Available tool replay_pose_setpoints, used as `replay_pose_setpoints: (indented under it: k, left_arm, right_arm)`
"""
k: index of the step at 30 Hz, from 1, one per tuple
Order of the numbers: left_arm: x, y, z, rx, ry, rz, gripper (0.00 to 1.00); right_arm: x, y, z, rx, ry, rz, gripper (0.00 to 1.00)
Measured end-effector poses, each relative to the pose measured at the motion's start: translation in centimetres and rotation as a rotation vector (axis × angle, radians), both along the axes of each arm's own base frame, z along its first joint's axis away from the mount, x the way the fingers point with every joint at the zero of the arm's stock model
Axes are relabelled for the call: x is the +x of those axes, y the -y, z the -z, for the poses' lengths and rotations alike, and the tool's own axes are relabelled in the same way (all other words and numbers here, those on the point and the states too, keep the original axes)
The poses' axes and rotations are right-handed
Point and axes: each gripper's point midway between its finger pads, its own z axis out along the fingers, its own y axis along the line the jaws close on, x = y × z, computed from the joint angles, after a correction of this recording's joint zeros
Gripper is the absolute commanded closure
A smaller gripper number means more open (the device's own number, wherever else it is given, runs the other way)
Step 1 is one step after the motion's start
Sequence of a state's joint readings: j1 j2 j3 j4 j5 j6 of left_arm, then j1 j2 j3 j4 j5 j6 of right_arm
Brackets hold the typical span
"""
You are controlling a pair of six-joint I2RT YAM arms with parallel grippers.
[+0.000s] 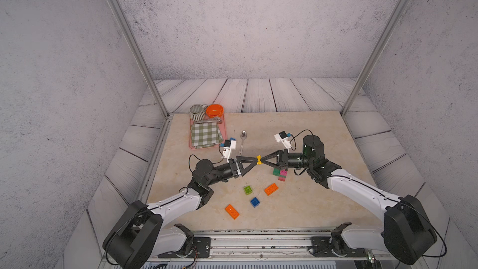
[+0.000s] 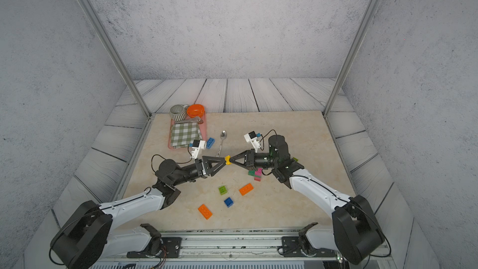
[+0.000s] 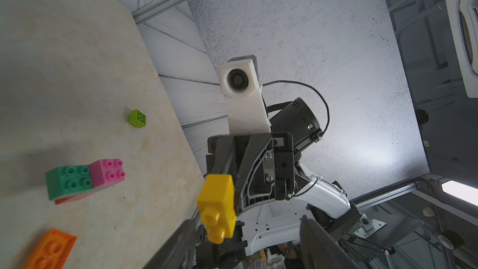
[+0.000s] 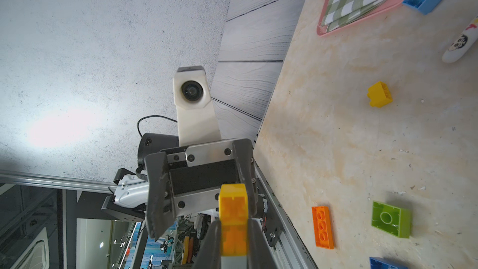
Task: Assemble the letter p with lego
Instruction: Pick up the lego brick from the center of the board.
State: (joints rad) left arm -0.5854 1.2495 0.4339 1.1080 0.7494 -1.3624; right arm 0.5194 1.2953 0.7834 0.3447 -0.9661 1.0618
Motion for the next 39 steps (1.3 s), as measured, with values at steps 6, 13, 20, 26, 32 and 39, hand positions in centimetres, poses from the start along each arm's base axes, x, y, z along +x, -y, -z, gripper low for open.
replay_pose_setpoints:
  k: [6,13,20,26,32,39]
  left_arm:
    - [0.5,0.4,0.3,-0.036,-0.026,0.011,0.43]
    - [1.0,0.6,0.8,-0.058,-0.055,0.018,0.64]
    - [1.1,0.6,0.7,-0.066,-0.057,0.017,0.89]
    - [1.1,0.6,0.9,-0.047,-0.050,0.010,0.92]
    - [1.5,0.5,1.1,0.124,-0.051,-0.041,0.94]
    - [3.1,-0.5,0.0,0.440,0.005,-0.150,0.99]
  right_arm:
    - [0.0,0.0,-0.2,0.023,-0.003,0.005,0.86]
    - [0.0,0.0,-0.3,0.031,-0.009,0.007,0.86]
    - [0.0,-0.1,-0.7,0.044,0.006,0.003,0.85]
    - [0.0,0.0,-0.5,0.038,0.002,0.005,0.66]
    - [0.5,1.8,2.0,-0.074,-0.010,0.055,0.54]
    - [2.3,7.0,7.5,-0.380,-0.030,0.232,0.60]
